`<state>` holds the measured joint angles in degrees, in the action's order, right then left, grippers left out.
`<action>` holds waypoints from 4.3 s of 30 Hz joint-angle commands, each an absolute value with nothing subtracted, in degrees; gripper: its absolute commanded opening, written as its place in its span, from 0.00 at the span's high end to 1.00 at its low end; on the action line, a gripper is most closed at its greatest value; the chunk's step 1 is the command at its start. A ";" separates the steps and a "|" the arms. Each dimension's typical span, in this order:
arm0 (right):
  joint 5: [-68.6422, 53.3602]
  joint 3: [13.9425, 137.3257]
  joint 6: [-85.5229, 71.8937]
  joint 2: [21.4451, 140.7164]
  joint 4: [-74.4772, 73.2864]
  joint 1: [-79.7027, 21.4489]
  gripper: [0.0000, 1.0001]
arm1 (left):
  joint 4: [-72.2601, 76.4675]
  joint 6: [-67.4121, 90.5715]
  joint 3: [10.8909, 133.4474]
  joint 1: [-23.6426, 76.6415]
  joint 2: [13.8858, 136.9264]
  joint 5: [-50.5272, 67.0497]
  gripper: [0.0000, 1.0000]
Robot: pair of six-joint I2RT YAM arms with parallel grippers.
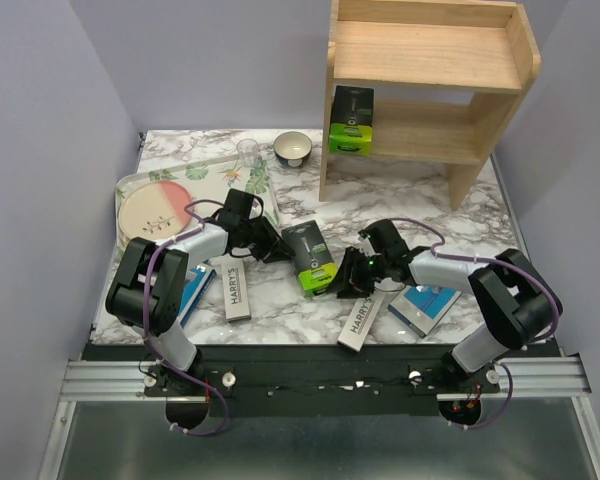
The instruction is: Place and organize the shaving razors onto the shelf
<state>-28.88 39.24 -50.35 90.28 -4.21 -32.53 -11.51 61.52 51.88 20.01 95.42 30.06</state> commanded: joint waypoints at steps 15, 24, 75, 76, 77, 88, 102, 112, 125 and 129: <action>-30.14 40.87 -49.57 92.99 4.75 -31.20 0.99 | -10.99 61.35 50.63 19.60 93.35 28.83 0.57; -34.89 48.77 -47.20 87.45 3.60 -29.97 1.00 | -8.21 60.55 42.38 15.74 81.74 28.73 0.03; -26.02 49.13 -47.37 84.56 -3.77 -33.40 0.47 | 25.32 79.46 38.93 17.49 89.74 42.19 0.64; -26.10 48.87 -47.46 83.51 -5.52 -32.88 0.38 | 25.23 79.19 38.94 17.49 89.65 42.19 0.65; -26.28 48.08 -47.72 83.15 -6.23 -32.00 0.34 | 25.31 79.02 39.02 17.49 90.08 42.27 0.65; -29.96 44.91 -57.11 88.14 -0.10 -26.46 0.23 | 24.17 78.84 39.64 17.49 92.63 42.36 0.66; -39.81 51.07 -66.35 96.07 8.08 -25.93 0.24 | 24.26 79.54 38.58 17.49 93.34 42.01 0.64; -38.59 50.28 -66.71 95.62 5.62 -25.23 0.23 | 24.43 80.33 39.72 17.49 94.22 42.27 0.63; -37.44 58.79 -67.24 104.50 7.56 -25.31 0.23 | 24.78 80.86 39.37 17.75 93.34 42.80 0.62; -37.27 60.20 -64.96 102.49 6.86 -25.31 0.41 | 24.00 80.25 39.20 17.67 92.90 42.37 0.61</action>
